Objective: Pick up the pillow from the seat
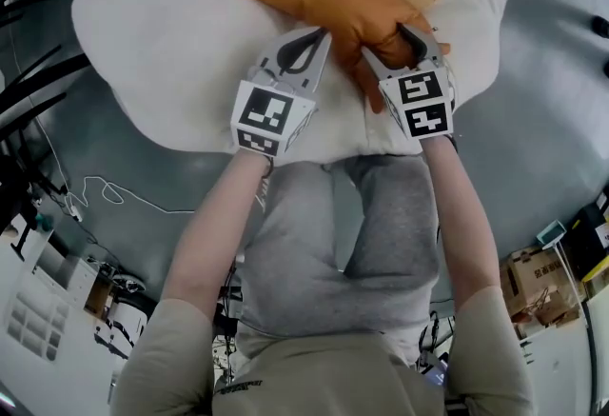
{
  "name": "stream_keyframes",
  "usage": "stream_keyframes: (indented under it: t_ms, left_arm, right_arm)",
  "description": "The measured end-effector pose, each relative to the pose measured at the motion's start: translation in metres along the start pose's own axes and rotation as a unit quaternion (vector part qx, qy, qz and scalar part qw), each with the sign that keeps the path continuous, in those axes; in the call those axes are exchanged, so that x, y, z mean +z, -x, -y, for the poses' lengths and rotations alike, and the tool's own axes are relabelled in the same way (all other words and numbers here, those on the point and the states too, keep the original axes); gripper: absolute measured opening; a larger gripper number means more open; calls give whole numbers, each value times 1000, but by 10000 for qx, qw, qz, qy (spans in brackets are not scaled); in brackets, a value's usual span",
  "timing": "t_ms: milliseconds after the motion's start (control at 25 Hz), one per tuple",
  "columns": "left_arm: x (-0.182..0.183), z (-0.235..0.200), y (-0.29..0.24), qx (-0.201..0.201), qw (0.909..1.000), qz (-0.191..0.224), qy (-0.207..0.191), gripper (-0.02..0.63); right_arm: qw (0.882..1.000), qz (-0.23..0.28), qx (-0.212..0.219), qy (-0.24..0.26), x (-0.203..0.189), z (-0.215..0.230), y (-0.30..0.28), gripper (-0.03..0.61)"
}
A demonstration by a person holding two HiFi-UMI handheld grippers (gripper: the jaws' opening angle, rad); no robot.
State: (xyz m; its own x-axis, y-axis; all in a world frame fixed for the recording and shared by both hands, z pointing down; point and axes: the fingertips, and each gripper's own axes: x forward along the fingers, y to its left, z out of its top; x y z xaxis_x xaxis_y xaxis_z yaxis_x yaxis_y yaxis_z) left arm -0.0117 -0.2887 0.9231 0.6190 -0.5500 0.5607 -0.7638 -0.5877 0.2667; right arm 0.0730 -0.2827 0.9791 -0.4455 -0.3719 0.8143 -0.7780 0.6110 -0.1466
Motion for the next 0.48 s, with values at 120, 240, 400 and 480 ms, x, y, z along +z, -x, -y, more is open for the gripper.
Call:
stream_keyframes:
  t_ms: [120, 240, 400, 480]
  left_arm:
    - [-6, -7, 0, -8, 10000, -53, 36, 9]
    - [-6, -8, 1, 2, 10000, -50, 17, 9]
    - [6, 0, 7, 74, 10000, 19, -11, 9]
    - [11, 2, 13, 109, 9999, 37, 7, 9]
  right_arm:
    - [10000, -59, -48, -14, 1, -4, -6, 220]
    - [9999, -21, -113, 27, 5, -6, -5, 148]
    - [9996, 237, -154, 1, 17, -7, 14, 97]
    - [9992, 375, -113, -126, 24, -11, 23, 89]
